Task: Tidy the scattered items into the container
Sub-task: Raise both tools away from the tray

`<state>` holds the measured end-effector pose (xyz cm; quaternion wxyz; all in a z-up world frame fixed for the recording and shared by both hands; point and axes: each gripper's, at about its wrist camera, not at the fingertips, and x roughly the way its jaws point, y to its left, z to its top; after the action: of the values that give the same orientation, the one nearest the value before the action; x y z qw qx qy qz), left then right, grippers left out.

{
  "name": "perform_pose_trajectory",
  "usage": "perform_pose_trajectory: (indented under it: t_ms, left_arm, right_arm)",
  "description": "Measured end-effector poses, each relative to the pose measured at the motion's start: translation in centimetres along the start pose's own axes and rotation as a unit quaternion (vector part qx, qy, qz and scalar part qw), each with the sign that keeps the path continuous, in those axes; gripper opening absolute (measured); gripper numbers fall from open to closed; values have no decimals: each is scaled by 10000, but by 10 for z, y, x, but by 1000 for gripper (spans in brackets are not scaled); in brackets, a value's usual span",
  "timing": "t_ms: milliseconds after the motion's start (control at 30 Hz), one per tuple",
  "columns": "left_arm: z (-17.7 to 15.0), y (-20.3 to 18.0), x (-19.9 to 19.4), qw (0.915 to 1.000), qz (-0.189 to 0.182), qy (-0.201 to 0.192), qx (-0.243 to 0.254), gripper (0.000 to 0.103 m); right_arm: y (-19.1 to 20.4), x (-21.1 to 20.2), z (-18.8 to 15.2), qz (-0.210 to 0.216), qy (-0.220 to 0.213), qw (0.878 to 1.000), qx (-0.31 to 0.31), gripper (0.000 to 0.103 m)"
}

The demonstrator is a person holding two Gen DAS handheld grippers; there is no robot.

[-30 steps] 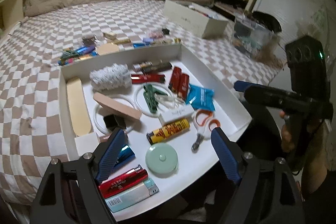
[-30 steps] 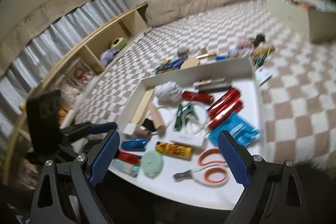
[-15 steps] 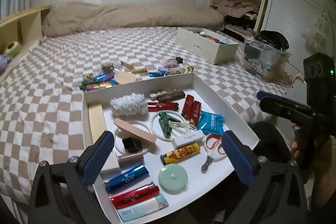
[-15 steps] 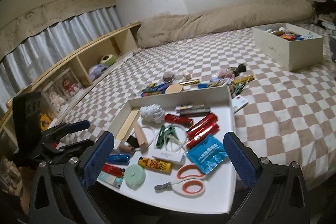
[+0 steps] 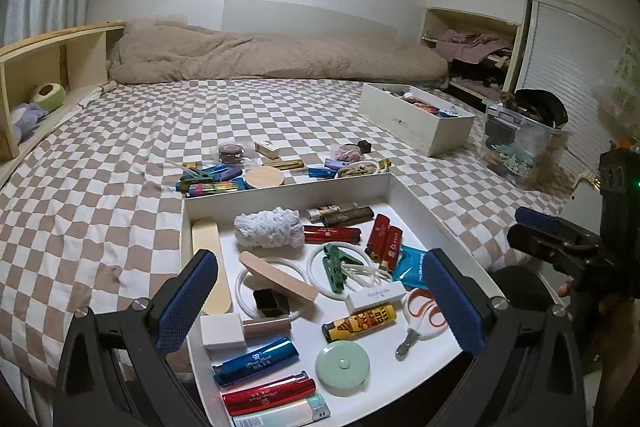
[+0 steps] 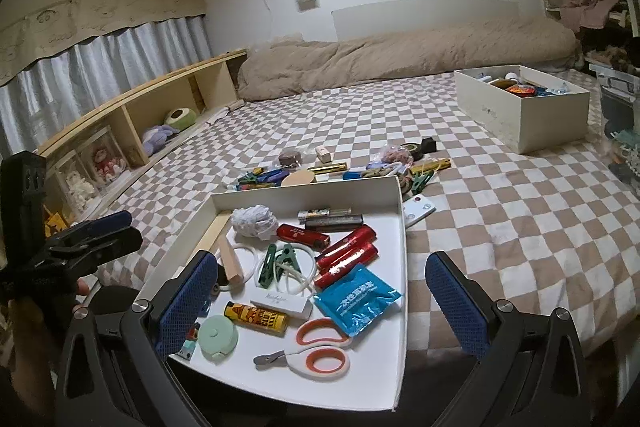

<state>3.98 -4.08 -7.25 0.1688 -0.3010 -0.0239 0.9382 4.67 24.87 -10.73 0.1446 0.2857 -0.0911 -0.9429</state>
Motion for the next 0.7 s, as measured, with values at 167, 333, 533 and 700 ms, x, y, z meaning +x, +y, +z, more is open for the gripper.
perform_pose_trajectory:
  t_ms: [167,333,533,700]
  left_arm:
    - [0,3,1,10000,39,-9,-30,103]
    - [3,9,3,9999,95,-50,-94,103]
    - [7,26,3,9993,271,-102,-236,103]
    - [6,45,4,9979,552,-70,-330,103]
  right_arm:
    - [-3,2,3,-8,6,10000,61,103]
    - [-2,6,6,-8,42,10000,-13,103]
    - [-10,9,10,-75,67,9999,16,103]
    - [-23,13,12,-198,142,9996,139,103]
